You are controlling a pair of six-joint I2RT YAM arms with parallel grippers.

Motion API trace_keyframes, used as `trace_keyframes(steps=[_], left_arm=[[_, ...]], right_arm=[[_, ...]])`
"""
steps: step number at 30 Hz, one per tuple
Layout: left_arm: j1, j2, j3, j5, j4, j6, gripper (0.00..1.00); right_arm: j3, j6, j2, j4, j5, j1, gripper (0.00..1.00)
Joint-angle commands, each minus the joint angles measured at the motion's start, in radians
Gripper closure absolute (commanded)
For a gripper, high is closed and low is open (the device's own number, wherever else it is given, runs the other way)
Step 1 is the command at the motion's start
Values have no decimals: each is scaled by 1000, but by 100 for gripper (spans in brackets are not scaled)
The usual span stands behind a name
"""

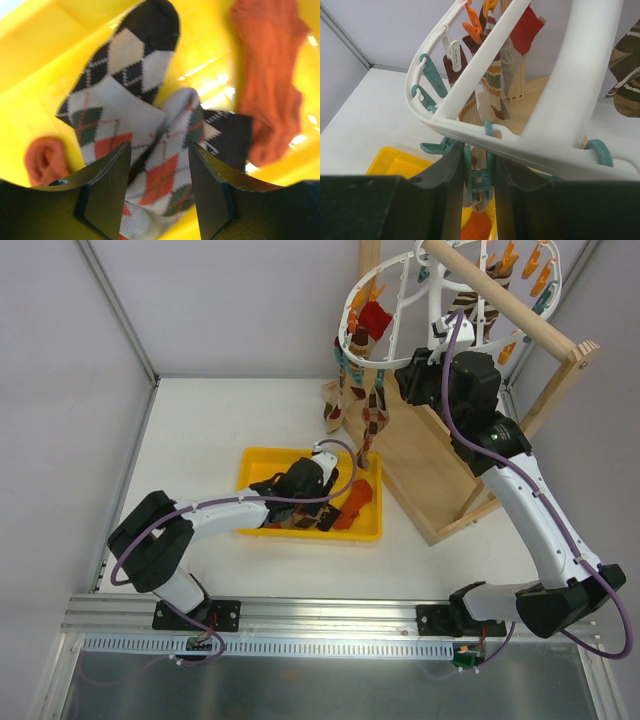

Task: Clip the socks to the hanger
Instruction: Pick up the sock from the bin.

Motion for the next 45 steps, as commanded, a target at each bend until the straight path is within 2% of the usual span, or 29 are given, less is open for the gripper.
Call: trace_keyframes(steps=[1, 7, 16, 25, 32, 33, 36, 37, 40, 41, 45], left_arm=[[-10, 43, 63, -110, -37, 98, 50], [-15, 108, 120, -206, -59, 155, 52], [-15, 140, 117, -161, -98, 158, 55], [-15, 137, 102, -108, -100, 147, 45], [-15, 178, 123, -115, -109, 143, 45], [-15, 178, 123, -108, -108, 141, 46], [-16, 180, 122, -102, -108, 123, 65], [-15, 183, 125, -110, -108, 118, 80], [-16, 183, 125, -141, -109, 106, 96], [-15, 168, 122, -150, -108, 100, 100], [-7, 86, 109, -147, -95, 89, 100]], right_arm=[[-24, 5, 16, -92, -1, 0, 99], [-19, -3, 12, -96, 0, 0, 99], [-19, -3, 17, -94, 5, -5, 99], [-18, 0, 22, -94, -4, -6, 99], [-18, 0, 20, -94, -1, -8, 99], [-19, -1, 20, -94, -3, -8, 99], [-16, 0, 22, -92, -1, -8, 99], [-16, 0, 25, -92, -3, -8, 99], [-15, 2, 26, -91, -10, -8, 99], [-15, 2, 28, -91, -9, -8, 99], [-13, 11, 29, -83, -21, -8, 99]])
